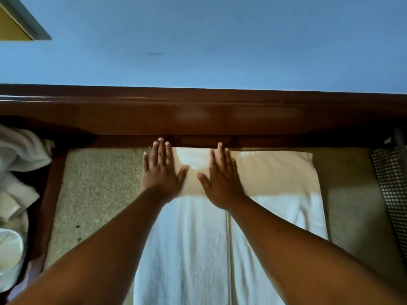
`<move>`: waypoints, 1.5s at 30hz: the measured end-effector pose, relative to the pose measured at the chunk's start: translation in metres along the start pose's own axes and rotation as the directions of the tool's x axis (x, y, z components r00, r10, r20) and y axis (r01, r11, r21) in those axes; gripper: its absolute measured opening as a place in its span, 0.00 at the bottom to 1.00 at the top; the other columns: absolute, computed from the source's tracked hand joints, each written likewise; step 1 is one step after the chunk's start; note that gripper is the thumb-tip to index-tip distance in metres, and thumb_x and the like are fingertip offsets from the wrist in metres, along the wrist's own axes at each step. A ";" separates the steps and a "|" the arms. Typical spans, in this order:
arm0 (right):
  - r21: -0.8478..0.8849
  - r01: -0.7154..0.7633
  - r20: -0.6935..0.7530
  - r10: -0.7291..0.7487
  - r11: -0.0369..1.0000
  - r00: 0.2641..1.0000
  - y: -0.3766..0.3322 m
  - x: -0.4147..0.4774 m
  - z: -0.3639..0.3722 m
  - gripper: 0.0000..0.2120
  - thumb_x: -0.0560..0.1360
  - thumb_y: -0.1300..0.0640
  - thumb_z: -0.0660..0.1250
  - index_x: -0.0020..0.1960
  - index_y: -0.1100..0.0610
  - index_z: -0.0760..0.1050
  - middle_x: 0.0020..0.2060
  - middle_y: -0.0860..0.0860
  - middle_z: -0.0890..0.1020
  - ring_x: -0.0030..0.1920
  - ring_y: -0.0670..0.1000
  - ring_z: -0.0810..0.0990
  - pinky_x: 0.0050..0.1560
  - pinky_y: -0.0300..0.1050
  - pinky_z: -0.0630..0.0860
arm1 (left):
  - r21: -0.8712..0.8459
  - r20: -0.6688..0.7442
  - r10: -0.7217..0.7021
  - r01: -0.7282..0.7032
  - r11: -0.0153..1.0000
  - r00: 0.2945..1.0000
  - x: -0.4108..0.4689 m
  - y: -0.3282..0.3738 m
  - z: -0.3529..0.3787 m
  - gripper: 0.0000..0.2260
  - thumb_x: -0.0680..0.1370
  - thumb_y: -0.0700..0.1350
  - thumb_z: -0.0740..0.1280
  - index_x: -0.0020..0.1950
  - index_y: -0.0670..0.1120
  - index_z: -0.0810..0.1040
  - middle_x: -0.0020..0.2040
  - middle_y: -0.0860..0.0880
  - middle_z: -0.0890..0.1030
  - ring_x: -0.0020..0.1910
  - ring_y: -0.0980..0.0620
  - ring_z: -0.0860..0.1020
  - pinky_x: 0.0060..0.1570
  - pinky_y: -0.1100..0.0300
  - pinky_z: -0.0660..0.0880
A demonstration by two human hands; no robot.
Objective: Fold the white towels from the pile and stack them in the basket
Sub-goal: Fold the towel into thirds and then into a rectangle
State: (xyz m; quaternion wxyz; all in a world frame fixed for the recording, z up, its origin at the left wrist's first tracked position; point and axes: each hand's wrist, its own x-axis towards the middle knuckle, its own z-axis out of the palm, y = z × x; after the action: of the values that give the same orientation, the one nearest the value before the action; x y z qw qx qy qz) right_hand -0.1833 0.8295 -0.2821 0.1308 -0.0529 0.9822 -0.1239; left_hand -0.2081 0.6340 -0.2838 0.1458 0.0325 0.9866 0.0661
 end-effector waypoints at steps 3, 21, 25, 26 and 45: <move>0.058 -0.114 0.007 0.114 0.992 0.993 0.022 -0.042 0.008 0.38 0.81 0.35 0.43 0.82 0.56 0.39 0.78 0.53 0.32 0.79 0.55 0.34 0.79 0.55 0.41 | 0.013 0.009 -0.015 0.015 1.000 1.000 -0.003 0.002 -0.005 0.38 0.82 0.64 0.44 0.82 0.40 0.38 0.81 0.41 0.36 0.80 0.44 0.36 0.78 0.42 0.38; 0.315 -0.767 0.075 0.791 0.559 0.607 0.129 -0.389 0.047 0.38 0.80 0.43 0.63 0.81 0.57 0.51 0.81 0.58 0.51 0.79 0.62 0.52 0.77 0.57 0.50 | -0.076 0.262 0.304 -0.295 0.953 0.916 -0.321 0.072 0.051 0.41 0.75 0.69 0.37 0.80 0.46 0.33 0.78 0.48 0.27 0.77 0.49 0.26 0.74 0.54 0.27; 0.333 -0.800 0.077 0.832 0.498 0.550 0.139 -0.387 0.028 0.42 0.77 0.44 0.69 0.82 0.55 0.51 0.79 0.56 0.55 0.76 0.62 0.57 0.75 0.59 0.54 | -0.033 0.268 0.201 -0.199 0.979 0.942 -0.329 0.070 0.042 0.39 0.78 0.68 0.39 0.80 0.47 0.31 0.77 0.48 0.25 0.77 0.48 0.26 0.76 0.50 0.31; 0.353 -0.806 0.089 0.840 0.476 0.535 0.144 -0.383 0.025 0.42 0.76 0.44 0.70 0.81 0.55 0.53 0.78 0.56 0.57 0.76 0.62 0.58 0.74 0.60 0.54 | -0.040 0.261 0.173 -0.168 0.985 0.950 -0.333 0.072 0.041 0.38 0.81 0.66 0.44 0.81 0.46 0.33 0.78 0.47 0.27 0.77 0.47 0.27 0.77 0.49 0.32; 0.562 -0.478 0.092 0.523 0.675 0.847 0.076 -0.417 0.011 0.27 0.78 0.58 0.66 0.76 0.55 0.65 0.58 0.61 0.81 0.56 0.63 0.80 0.51 0.47 0.73 | -0.283 0.211 0.112 -0.049 0.958 0.971 -0.426 0.011 0.020 0.32 0.84 0.57 0.58 0.83 0.51 0.48 0.83 0.53 0.47 0.82 0.53 0.46 0.78 0.53 0.46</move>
State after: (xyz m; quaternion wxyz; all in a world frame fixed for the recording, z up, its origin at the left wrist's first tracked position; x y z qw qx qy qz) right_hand 0.2146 0.9575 -0.2099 0.1315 0.2639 0.8809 -0.3702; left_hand 0.2046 0.6121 -0.1802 0.2566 0.0594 0.9427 0.2047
